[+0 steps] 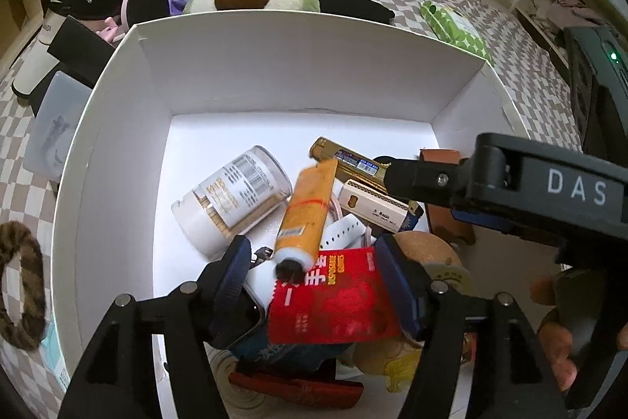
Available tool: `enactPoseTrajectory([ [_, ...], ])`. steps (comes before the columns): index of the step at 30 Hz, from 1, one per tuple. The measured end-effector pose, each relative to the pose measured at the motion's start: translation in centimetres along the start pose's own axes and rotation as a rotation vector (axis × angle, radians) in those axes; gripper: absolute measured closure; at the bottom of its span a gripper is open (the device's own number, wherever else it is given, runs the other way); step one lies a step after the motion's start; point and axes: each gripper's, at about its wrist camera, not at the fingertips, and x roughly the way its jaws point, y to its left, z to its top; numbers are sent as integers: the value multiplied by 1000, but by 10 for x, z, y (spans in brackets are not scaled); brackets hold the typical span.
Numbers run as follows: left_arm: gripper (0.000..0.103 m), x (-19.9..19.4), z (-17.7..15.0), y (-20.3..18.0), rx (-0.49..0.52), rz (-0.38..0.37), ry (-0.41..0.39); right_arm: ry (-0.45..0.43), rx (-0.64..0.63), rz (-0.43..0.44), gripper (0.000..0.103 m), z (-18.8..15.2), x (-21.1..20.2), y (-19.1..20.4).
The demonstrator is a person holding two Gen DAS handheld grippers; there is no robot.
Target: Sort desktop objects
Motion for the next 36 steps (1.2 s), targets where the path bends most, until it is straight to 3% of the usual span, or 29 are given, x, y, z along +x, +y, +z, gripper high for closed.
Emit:
enactPoseTrajectory([
  [11,37,-10,-9,1,52,24,22,-3,4,8,19,0,-2,3],
  [28,37,-33,-20,-5,254,-100,105,0,-2,17,19,0,-3,3],
  [30,37,-33,-23,-9,292,-73,109,2,-3,15,19,0,-3,3],
  [32,37,-29,-25,-13,320,4,101,3,-2,13,19,0,-2,3],
  [36,37,-17,-22,-9,294,105,89,3,-2,13,19,-1,-2,4],
])
